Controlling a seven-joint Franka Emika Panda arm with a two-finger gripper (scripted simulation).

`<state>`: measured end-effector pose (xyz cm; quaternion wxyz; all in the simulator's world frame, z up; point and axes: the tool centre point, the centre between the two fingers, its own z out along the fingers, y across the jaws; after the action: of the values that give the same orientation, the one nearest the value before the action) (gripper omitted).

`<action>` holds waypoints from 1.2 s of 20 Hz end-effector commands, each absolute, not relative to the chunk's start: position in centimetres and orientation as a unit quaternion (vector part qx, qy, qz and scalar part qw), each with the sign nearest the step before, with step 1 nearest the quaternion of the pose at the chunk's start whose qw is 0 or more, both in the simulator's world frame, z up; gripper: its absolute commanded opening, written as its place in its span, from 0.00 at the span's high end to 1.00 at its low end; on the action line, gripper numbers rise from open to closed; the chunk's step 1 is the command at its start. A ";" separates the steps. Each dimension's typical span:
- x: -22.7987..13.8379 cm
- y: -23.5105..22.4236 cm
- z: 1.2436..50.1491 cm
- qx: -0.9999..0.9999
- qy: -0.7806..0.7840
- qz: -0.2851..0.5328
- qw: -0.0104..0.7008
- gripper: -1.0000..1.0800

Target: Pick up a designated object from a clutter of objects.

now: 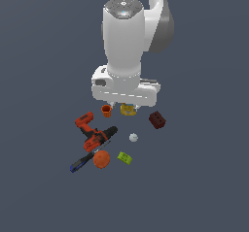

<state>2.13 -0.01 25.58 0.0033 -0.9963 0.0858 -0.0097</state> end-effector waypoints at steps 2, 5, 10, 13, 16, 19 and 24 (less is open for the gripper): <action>2.5 -1.0 22.3 -0.990 0.143 -0.011 0.009 0.19; 2.6 -2.0 19.3 -0.981 0.196 -0.013 0.012 0.19; 2.4 -3.8 14.4 -0.959 0.283 -0.017 0.015 0.19; 2.0 -4.9 11.8 -0.944 0.329 -0.019 0.015 0.19; 1.5 -5.8 9.8 -0.930 0.367 -0.021 0.014 0.19; 1.1 -6.5 8.1 -0.917 0.397 -0.023 0.012 0.19; 0.5 -7.3 6.4 -0.903 0.429 -0.026 0.010 0.19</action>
<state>0.64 -7.09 6.85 0.0107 -0.9073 0.4197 -0.0244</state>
